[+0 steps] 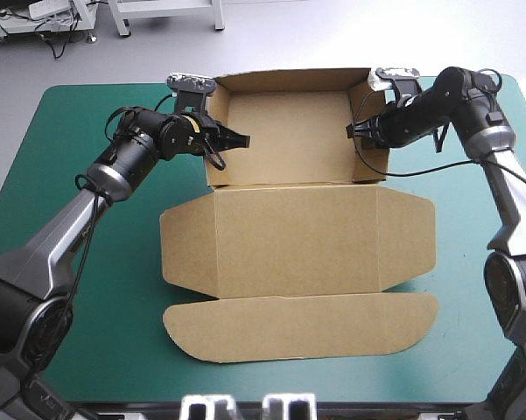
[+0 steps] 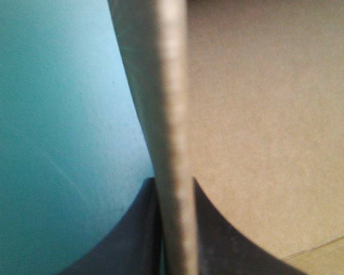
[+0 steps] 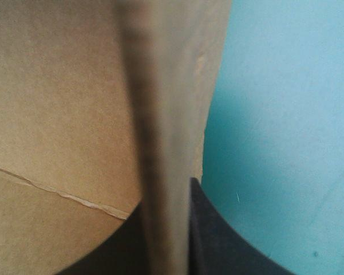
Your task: Fold the box
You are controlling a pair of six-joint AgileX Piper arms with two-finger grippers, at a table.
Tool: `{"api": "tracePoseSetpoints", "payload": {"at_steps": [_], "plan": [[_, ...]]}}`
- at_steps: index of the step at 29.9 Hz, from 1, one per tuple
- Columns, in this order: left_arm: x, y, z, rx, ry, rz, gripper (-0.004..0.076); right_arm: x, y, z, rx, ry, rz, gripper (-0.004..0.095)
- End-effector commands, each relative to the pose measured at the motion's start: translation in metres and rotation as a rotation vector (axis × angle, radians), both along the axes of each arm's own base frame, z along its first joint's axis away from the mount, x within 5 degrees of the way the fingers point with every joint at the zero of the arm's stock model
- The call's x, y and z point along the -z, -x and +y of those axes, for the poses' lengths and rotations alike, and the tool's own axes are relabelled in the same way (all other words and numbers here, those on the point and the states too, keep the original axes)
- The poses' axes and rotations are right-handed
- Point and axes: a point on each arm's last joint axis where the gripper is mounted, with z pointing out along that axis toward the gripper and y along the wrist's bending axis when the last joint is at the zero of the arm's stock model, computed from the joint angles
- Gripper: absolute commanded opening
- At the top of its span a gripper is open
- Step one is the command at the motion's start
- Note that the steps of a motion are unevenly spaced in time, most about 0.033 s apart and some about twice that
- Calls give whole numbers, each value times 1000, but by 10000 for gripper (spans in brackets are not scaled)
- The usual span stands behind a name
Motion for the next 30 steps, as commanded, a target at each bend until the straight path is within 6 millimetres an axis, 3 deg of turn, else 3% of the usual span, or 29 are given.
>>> {"api": "tracePoseSetpoints", "payload": {"at_steps": [1, 7, 15, 24, 30], "plan": [[-17, 5, -11, 73, 48, -53, -7, -7, 4, 4, -52, 8, 3, -19], [12, -9, -20, 83, -17, 86, -8, 23, -7, 19, -38, 146, 67, -19], [18, -21, -39, 165, -72, 202, -10, 42, -9, 42, -59, 253, 93, -19], [47, -29, -43, 187, -203, 347, -10, 44, -7, 55, -62, 297, 70, -19], [50, -32, -45, 187, -191, 338, -10, 47, -9, 53, -60, 315, 74, -19]]}}
